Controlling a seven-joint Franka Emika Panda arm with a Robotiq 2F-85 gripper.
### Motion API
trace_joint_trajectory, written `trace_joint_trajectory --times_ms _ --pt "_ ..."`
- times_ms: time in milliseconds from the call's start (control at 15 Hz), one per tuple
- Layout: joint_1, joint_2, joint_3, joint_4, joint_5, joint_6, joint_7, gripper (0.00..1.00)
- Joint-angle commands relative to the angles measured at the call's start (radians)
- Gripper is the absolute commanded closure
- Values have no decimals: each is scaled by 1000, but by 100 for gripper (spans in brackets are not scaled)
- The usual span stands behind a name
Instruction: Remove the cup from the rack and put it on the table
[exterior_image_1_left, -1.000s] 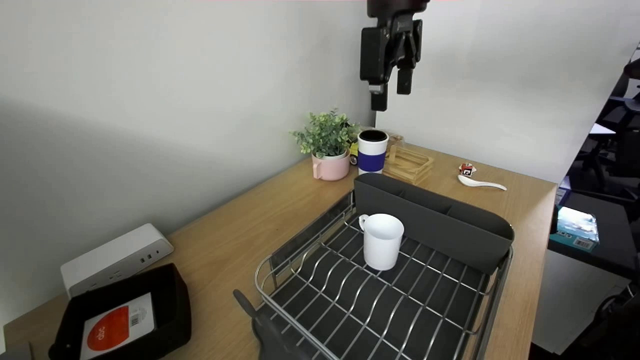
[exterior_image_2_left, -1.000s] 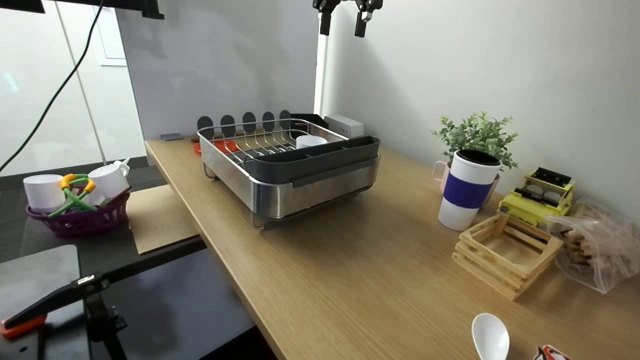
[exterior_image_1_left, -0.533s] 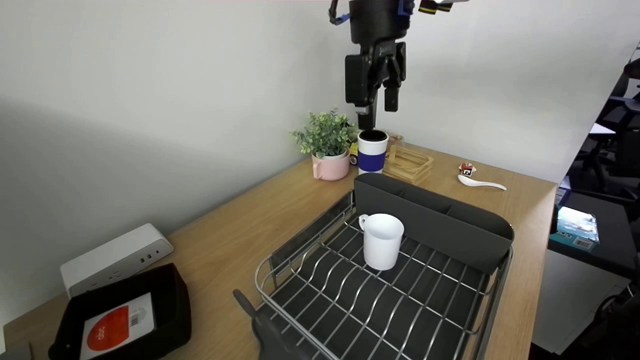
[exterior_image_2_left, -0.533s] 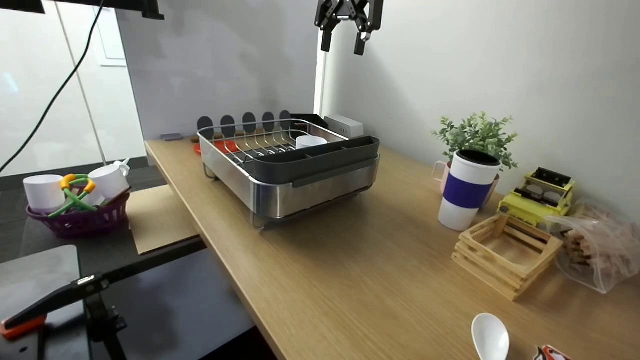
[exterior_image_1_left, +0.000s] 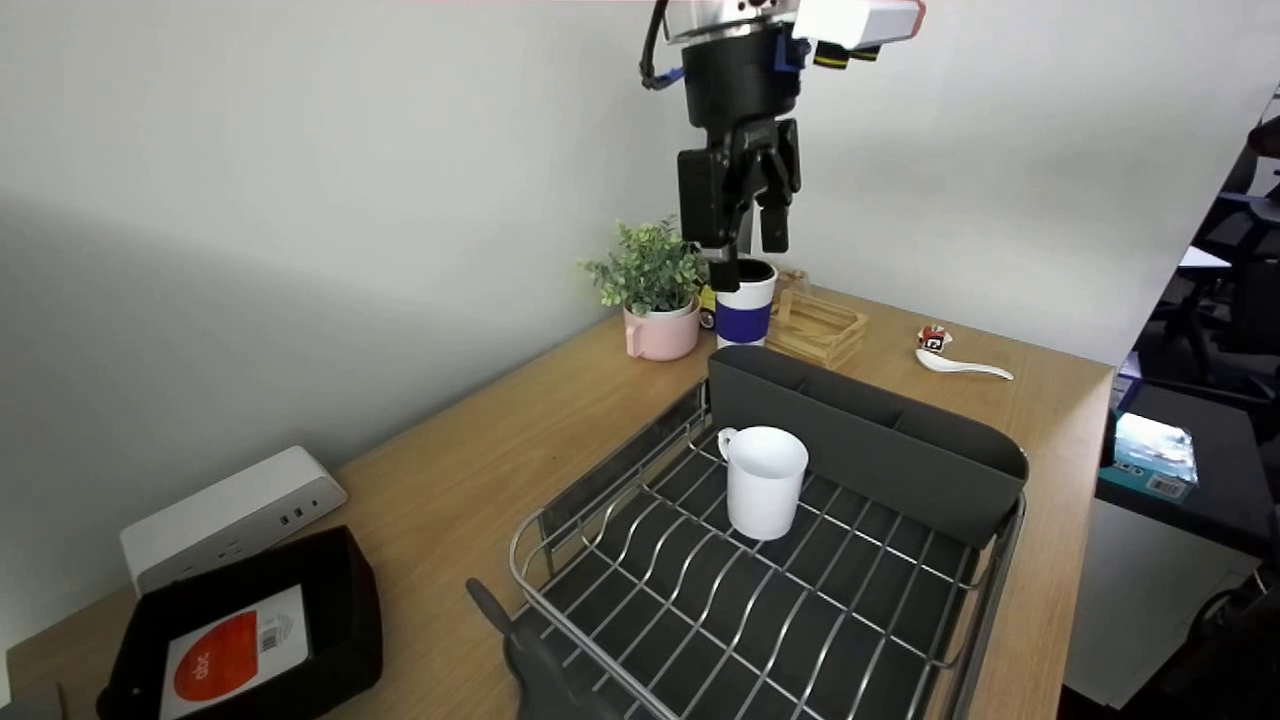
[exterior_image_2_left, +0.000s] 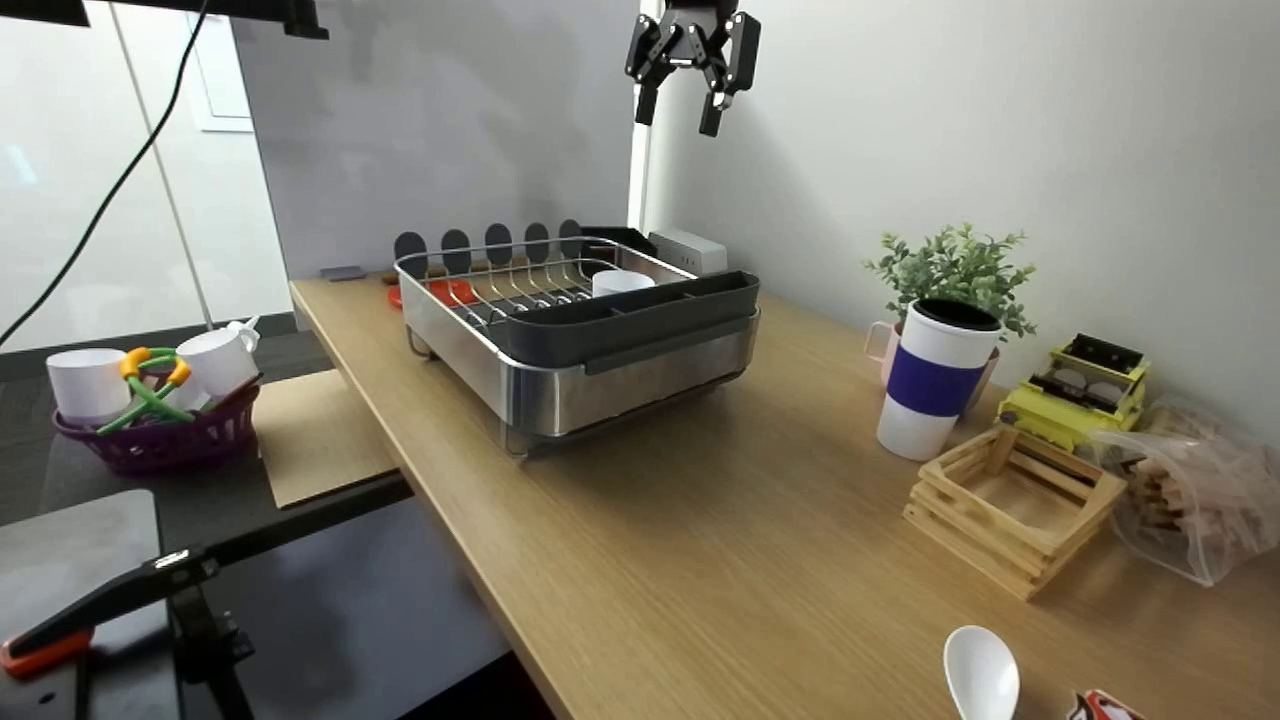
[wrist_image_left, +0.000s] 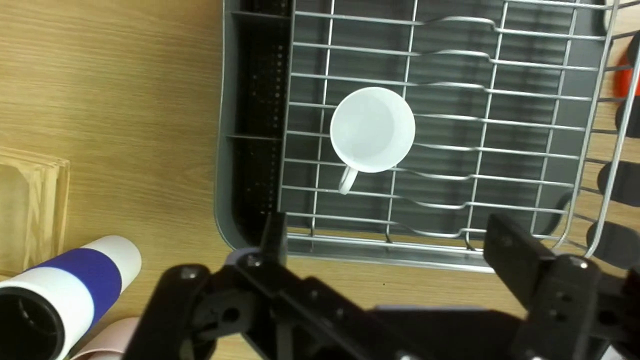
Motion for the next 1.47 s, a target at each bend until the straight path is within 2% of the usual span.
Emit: trace_joint_trajectory --times_ms 0,133,200,467,1133,1400 --pt "7 32 -1 48 19 -49 -22 0" --pt "16 36 -6 52 0 -70 -27 0" --pt "7 15 1 11 1 -21 -2 0" --pt "11 18 1 13 0 -34 -4 0" --pt "17 63 -6 -43 -36 268 13 0" --pt "28 64 -12 -80 0 320 58 0"
